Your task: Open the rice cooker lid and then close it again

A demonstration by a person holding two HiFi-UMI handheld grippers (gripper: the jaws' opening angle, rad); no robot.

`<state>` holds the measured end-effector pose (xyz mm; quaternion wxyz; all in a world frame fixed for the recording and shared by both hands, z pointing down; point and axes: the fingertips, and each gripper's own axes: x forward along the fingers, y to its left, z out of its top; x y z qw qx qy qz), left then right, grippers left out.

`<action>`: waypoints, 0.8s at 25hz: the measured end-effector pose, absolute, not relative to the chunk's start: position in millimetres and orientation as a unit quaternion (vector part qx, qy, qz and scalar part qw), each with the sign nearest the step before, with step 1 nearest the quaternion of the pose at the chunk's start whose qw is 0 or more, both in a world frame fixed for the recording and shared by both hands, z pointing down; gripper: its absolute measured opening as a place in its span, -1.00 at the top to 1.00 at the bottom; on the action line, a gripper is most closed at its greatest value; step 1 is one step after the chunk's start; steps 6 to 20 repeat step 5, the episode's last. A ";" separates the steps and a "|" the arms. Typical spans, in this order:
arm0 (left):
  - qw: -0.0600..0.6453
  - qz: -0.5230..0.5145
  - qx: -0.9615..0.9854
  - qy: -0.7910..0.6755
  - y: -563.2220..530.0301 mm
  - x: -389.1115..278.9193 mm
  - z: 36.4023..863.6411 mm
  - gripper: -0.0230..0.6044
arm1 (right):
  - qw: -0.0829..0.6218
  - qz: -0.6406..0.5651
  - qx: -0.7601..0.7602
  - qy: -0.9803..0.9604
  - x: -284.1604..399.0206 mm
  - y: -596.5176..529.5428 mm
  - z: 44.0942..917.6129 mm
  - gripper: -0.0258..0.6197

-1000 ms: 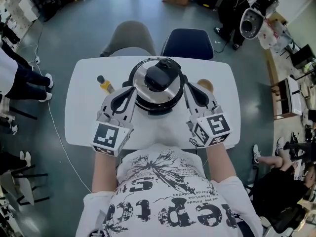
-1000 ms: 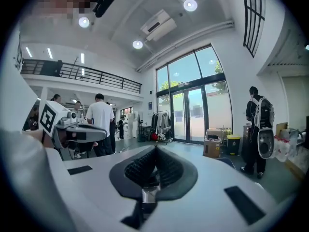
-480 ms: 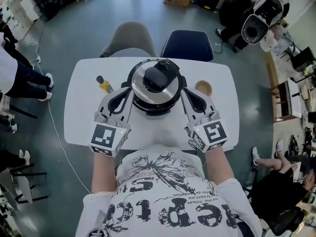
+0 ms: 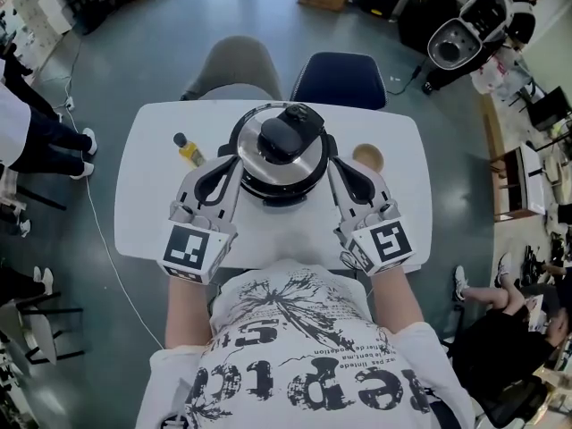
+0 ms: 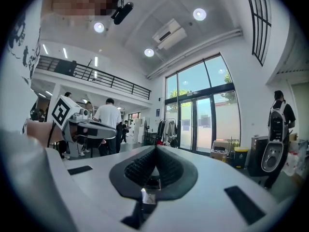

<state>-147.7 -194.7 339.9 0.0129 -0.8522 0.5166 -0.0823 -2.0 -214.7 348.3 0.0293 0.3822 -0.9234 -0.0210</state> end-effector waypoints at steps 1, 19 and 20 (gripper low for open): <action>0.014 -0.081 -0.852 0.517 -194.1 -147.7 339.0 0.88 | 0.030 -0.021 0.383 -0.923 -1.8 -214.5 348.2 0.88; 0.016 -0.079 -0.851 0.520 -196.9 -147.0 332.8 0.88 | 0.031 -0.022 0.383 -0.923 -0.5 -217.1 346.1 0.88; 0.016 -0.079 -0.851 0.520 -196.9 -147.0 332.8 0.88 | 0.031 -0.022 0.383 -0.923 -0.5 -217.1 346.1 0.88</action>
